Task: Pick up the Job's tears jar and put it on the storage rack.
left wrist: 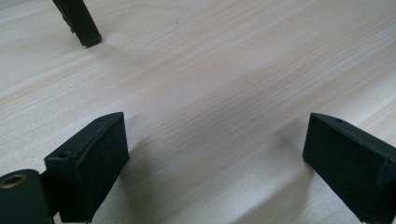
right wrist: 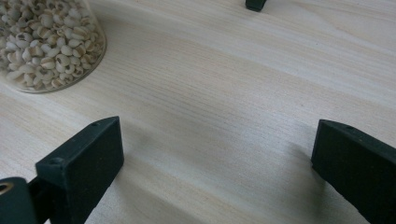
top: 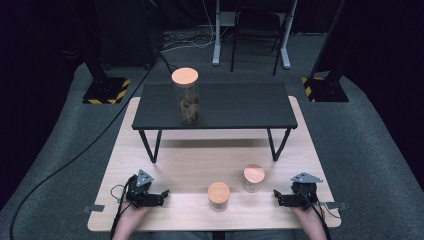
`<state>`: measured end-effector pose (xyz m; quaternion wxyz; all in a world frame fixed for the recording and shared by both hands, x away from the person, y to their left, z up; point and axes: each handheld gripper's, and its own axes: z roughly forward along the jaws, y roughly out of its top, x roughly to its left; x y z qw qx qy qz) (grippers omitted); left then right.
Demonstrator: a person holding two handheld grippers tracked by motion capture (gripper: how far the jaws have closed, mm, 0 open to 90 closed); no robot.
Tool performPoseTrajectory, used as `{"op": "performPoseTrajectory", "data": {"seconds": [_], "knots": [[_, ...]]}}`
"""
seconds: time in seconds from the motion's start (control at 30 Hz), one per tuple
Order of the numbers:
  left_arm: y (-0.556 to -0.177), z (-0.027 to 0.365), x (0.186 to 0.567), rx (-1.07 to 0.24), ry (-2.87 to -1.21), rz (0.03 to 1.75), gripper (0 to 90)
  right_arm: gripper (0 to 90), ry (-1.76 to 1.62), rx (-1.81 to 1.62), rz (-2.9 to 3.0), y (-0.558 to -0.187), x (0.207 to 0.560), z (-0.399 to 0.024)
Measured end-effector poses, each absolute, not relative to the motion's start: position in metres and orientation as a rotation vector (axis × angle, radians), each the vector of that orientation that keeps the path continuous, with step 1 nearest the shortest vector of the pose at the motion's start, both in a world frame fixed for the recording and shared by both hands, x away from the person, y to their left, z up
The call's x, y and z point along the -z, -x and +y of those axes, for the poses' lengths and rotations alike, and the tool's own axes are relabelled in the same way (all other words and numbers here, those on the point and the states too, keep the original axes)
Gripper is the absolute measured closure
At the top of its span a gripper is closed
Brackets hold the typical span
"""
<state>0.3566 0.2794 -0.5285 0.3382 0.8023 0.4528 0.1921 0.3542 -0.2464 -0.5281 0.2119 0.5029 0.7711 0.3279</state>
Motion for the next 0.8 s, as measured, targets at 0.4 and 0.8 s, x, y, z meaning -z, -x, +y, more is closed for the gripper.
{"op": "performPoseTrajectory", "data": {"seconds": [0.4,0.8], "knots": [[-0.358,0.282,0.529,-0.505,-2.079,1.193,4.9,4.5,-1.39,-0.916,2.14,-0.354,0.528,-0.247],[-0.358,0.282,0.529,-0.503,-2.08,1.193,4.3,6.1,-1.395,-1.021,2.064,-0.344,0.511,-0.251]]}}
